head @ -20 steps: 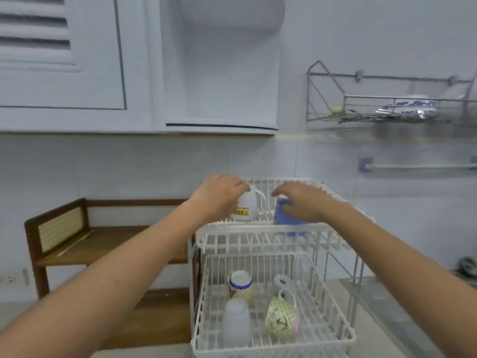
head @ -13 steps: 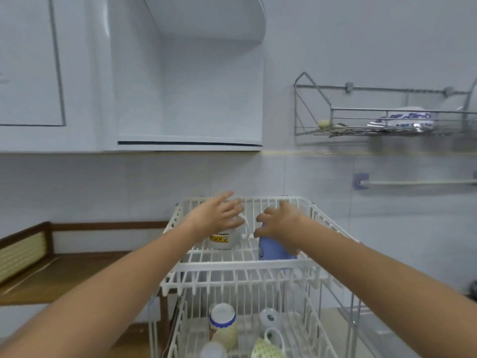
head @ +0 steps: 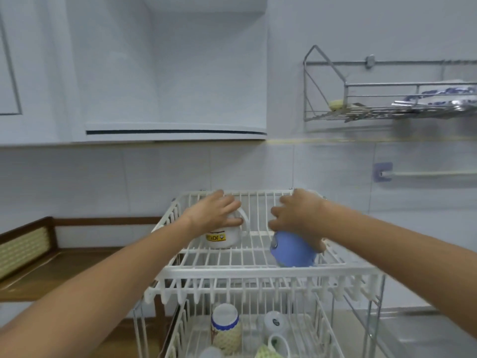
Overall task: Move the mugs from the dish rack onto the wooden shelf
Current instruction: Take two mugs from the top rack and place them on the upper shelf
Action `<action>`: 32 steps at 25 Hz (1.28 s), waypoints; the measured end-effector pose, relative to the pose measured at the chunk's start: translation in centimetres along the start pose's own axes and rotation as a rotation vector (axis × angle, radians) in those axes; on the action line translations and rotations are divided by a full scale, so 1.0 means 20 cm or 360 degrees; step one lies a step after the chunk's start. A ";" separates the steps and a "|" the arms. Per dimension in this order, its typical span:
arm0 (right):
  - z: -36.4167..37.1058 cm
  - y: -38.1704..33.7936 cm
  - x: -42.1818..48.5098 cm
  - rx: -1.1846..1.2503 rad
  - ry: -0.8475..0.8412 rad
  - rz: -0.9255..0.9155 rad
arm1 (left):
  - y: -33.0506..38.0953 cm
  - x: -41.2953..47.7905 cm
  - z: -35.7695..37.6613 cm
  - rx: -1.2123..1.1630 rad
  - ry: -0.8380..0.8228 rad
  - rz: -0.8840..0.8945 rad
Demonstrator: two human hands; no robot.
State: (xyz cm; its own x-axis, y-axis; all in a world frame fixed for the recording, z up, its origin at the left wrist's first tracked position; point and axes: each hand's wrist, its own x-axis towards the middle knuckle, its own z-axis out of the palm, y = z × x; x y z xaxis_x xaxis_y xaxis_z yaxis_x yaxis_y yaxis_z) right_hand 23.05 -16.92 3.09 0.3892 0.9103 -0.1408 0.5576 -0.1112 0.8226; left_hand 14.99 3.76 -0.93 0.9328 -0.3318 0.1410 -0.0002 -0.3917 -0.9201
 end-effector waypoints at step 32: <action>-1.12 -1.25 0.89 0.3672 0.1214 0.0631 | 0.10 -1.76 0.57 -0.2160 0.0305 -0.2828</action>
State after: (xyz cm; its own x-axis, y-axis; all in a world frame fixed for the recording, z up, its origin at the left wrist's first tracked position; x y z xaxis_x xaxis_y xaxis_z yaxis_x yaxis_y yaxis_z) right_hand -0.32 10.90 -7.64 0.7030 0.6151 0.3569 0.3197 0.1749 -0.9312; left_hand -13.86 24.35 -11.97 0.2286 0.8951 0.3828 0.2891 -0.4379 0.8513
